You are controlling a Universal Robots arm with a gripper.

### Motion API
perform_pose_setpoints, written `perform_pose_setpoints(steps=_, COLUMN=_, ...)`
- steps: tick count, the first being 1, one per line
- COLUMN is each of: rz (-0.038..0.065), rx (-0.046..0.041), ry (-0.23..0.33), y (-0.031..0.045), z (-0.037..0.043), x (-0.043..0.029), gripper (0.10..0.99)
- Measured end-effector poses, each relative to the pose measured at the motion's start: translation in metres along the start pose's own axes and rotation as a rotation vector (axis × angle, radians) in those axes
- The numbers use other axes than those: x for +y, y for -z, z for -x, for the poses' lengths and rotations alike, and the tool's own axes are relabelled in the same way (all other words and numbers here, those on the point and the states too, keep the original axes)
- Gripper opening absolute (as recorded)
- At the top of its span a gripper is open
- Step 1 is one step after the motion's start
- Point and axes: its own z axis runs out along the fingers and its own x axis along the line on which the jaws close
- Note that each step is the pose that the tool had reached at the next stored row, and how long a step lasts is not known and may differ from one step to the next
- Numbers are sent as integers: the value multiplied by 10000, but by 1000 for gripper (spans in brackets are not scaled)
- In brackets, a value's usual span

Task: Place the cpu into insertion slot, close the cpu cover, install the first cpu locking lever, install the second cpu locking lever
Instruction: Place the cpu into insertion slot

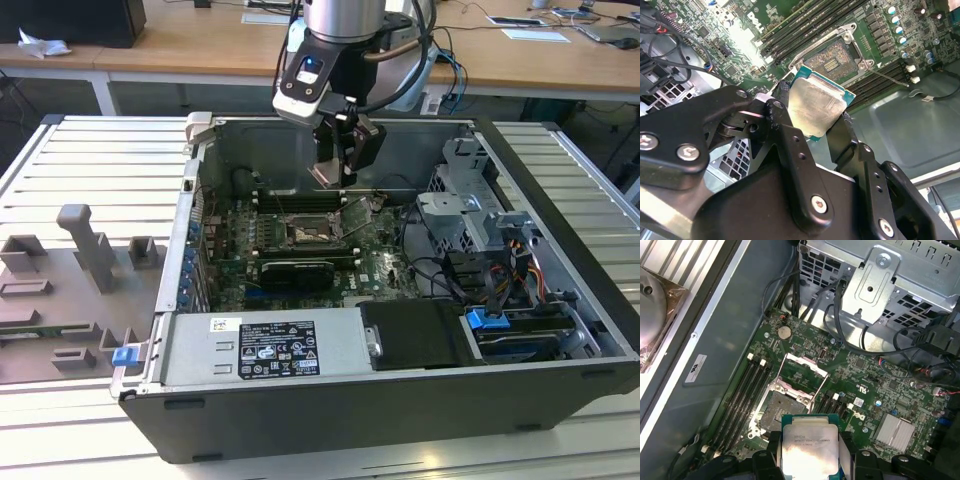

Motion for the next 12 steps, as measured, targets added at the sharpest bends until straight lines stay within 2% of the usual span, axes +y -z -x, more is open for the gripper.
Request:
perform_pose_setpoints(steps=8, rz=1, rx=-4, ry=-54, y=-12, z=0, x=-1, gripper=541)
perform_pose_setpoints(steps=12, rz=-5, rx=-29, ry=-445, y=-45, z=1, x=-3, gripper=541)
